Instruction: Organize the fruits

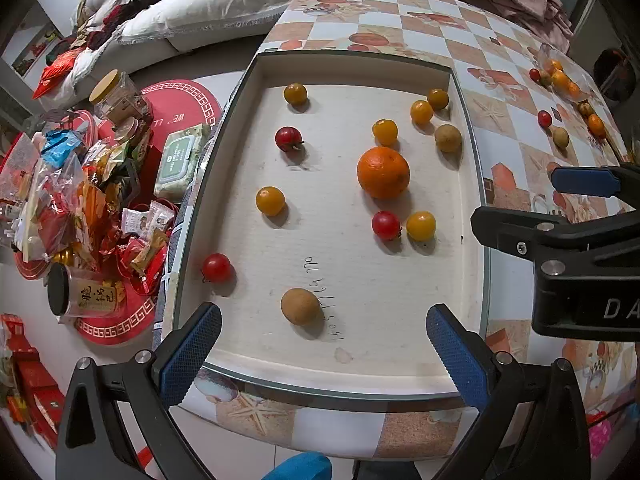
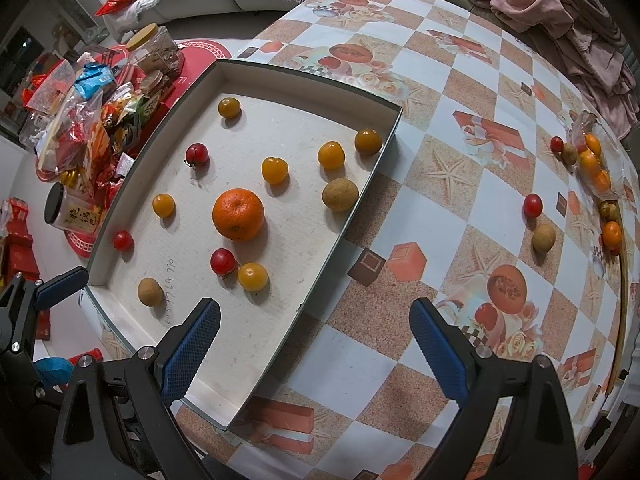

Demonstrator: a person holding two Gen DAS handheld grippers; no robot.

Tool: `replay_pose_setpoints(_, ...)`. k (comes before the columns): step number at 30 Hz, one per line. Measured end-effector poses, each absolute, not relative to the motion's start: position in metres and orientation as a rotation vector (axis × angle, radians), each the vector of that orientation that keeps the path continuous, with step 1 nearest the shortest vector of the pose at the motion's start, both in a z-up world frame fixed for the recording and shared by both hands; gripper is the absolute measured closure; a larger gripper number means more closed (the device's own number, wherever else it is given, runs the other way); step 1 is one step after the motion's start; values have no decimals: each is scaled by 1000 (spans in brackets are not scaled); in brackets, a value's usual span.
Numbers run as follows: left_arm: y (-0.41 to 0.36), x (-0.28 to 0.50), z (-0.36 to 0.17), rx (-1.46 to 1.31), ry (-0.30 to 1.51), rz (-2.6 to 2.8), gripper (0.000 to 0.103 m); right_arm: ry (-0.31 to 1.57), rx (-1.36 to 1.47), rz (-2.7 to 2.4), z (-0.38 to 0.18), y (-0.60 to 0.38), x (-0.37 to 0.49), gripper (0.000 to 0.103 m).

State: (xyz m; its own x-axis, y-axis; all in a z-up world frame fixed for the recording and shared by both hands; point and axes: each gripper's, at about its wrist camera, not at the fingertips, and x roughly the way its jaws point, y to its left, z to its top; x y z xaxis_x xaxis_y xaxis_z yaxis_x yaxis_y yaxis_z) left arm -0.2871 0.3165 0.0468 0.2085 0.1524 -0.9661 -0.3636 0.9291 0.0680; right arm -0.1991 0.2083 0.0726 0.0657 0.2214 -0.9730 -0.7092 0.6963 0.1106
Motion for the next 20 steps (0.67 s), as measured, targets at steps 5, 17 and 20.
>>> replay_pose_setpoints(5,315,-287,46,-187,1315,358,0,1331,-454,739,72,208,-199,6)
replay_pose_setpoints(17,314,-286,45,-195,1310,355,0,1332,-455,742,72,208,-204,6)
replay_pose_setpoints(20,314,-287,47,-190,1297,348,0,1333,-455,742,72,208,-203,6)
